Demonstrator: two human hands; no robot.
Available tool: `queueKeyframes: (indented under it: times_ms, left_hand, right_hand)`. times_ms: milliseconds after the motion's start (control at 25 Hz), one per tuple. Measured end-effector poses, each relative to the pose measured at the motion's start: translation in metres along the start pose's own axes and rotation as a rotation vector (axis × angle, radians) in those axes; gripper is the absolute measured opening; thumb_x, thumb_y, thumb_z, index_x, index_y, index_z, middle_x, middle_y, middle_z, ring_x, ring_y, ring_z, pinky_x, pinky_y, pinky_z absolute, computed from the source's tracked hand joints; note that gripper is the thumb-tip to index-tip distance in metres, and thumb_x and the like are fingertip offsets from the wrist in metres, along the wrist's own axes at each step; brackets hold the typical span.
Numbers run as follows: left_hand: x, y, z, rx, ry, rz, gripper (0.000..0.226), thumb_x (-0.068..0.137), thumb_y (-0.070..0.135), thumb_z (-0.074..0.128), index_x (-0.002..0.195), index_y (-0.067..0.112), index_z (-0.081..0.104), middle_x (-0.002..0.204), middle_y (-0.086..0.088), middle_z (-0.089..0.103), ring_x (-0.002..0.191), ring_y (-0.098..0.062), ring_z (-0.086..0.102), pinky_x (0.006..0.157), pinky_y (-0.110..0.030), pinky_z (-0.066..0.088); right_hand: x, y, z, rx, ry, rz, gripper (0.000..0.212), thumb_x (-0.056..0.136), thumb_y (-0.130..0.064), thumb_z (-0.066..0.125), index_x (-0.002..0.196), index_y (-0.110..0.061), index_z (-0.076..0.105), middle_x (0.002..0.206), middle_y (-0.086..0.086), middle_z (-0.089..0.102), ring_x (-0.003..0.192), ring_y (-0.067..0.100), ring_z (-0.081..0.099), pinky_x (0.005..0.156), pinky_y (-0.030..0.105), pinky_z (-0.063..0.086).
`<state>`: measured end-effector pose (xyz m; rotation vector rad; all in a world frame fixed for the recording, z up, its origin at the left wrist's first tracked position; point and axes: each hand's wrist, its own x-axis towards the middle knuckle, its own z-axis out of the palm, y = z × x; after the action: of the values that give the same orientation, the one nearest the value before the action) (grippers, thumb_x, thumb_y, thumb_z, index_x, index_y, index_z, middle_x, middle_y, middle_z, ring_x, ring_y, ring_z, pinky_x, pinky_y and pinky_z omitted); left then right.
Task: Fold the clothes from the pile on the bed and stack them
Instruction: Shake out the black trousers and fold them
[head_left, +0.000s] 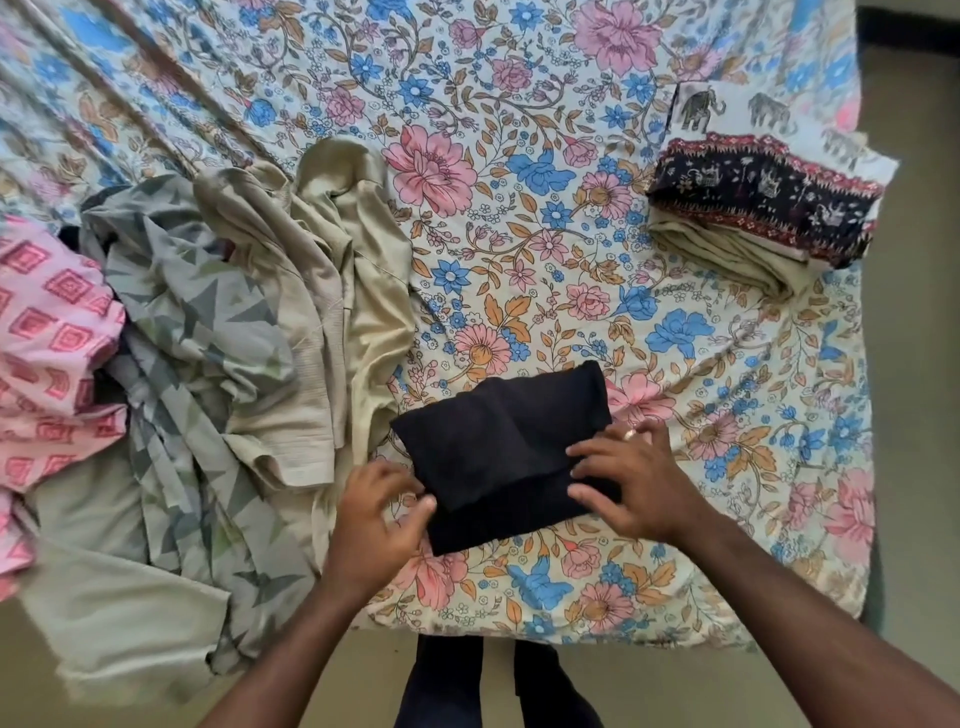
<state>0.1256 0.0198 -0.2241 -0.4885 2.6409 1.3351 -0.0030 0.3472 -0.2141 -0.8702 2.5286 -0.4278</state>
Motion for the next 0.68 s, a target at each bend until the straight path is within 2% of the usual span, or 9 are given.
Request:
queueKeyframes:
  times_ms: [80,160,240,280,360,440,520,600,680]
  left_hand:
    - [0.011,0.019,0.006,-0.298,0.184,-0.357,0.041,0.086,0.059,0.069,0.085,0.018,0.067,0.090,-0.001,0.067,0.086,-0.009,0.062,0.080,-0.032,0.051]
    - [0.027,0.042,0.011,-0.444,0.240,-0.626,0.052,0.084,0.065,0.069,0.093,0.014,0.063,0.093,-0.008,0.068,0.083,-0.014,0.062,0.077,-0.033,0.051]
    - [0.039,0.055,0.019,-0.485,0.221,-0.767,0.053,0.078,0.064,0.077,0.101,0.018,0.061,0.096,0.003,0.067,0.087,-0.009,0.063,0.079,-0.029,0.048]
    - [0.043,0.057,0.025,-0.499,0.201,-0.795,0.056,0.073,0.060,0.084,0.106,0.020,0.062,0.099,0.008,0.068,0.090,-0.007,0.064,0.082,-0.028,0.051]
    - [0.047,0.056,0.038,-0.498,0.176,-0.836,0.070,0.061,0.050,0.095,0.117,0.022,0.064,0.106,0.009,0.072,0.096,-0.012,0.069,0.091,-0.036,0.058]
    - [0.047,0.051,0.047,-0.536,0.166,-0.887,0.067,0.061,0.036,0.097,0.118,0.020,0.065,0.109,0.005,0.074,0.100,-0.018,0.070,0.096,-0.042,0.058]
    - [0.046,0.047,0.049,-0.628,0.114,-0.904,0.049,0.068,0.023,0.095,0.110,0.021,0.069,0.108,0.003,0.075,0.099,-0.019,0.071,0.097,-0.041,0.057]
    - [0.047,0.041,0.046,-0.632,0.047,-0.845,0.037,0.073,0.019,0.092,0.103,0.025,0.071,0.105,0.005,0.076,0.098,-0.017,0.072,0.096,-0.040,0.057]
    - [0.047,0.040,0.038,-0.537,0.002,-0.779,0.033,0.074,0.024,0.091,0.100,0.029,0.071,0.104,0.008,0.076,0.099,-0.016,0.072,0.096,-0.041,0.057]
  right_hand:
    - [0.015,-0.010,0.002,0.143,0.145,0.151,0.053,0.099,-0.064,0.046,0.059,-0.030,0.055,0.063,-0.017,0.059,0.066,0.000,0.053,0.097,0.053,0.037]
    - [0.030,-0.019,0.001,0.116,0.260,0.339,0.065,0.097,-0.067,0.051,0.049,-0.025,0.037,0.044,-0.012,0.039,0.045,0.006,0.042,0.088,0.049,0.048]
    - [0.042,-0.024,-0.006,0.076,0.296,0.541,0.060,0.087,-0.070,0.064,0.056,-0.025,0.038,0.052,-0.012,0.044,0.050,0.012,0.048,0.077,0.044,0.053]
    - [0.046,-0.023,-0.008,0.116,0.309,0.638,0.053,0.081,-0.068,0.072,0.066,-0.026,0.042,0.066,-0.010,0.050,0.062,0.014,0.051,0.076,0.042,0.052]
    - [0.051,-0.018,-0.008,0.318,0.306,0.827,0.057,0.070,-0.060,0.086,0.095,-0.025,0.049,0.102,-0.007,0.052,0.093,0.014,0.051,0.083,0.039,0.048]
    - [0.054,-0.014,0.001,0.683,0.220,0.973,0.076,0.064,-0.052,0.093,0.118,-0.022,0.048,0.121,-0.004,0.055,0.109,0.016,0.055,0.095,0.040,0.052]
    - [0.055,-0.014,0.011,0.885,0.109,1.039,0.078,0.063,-0.049,0.094,0.124,-0.019,0.056,0.122,0.000,0.067,0.108,0.019,0.065,0.098,0.045,0.056]
    - [0.051,-0.019,0.015,0.837,0.033,1.019,0.065,0.072,-0.048,0.090,0.124,-0.018,0.064,0.118,-0.001,0.071,0.108,0.021,0.067,0.099,0.044,0.056]
    - [0.046,-0.029,0.014,0.816,0.046,0.963,0.054,0.082,-0.046,0.084,0.124,-0.018,0.066,0.117,-0.002,0.071,0.111,0.021,0.066,0.099,0.042,0.054]
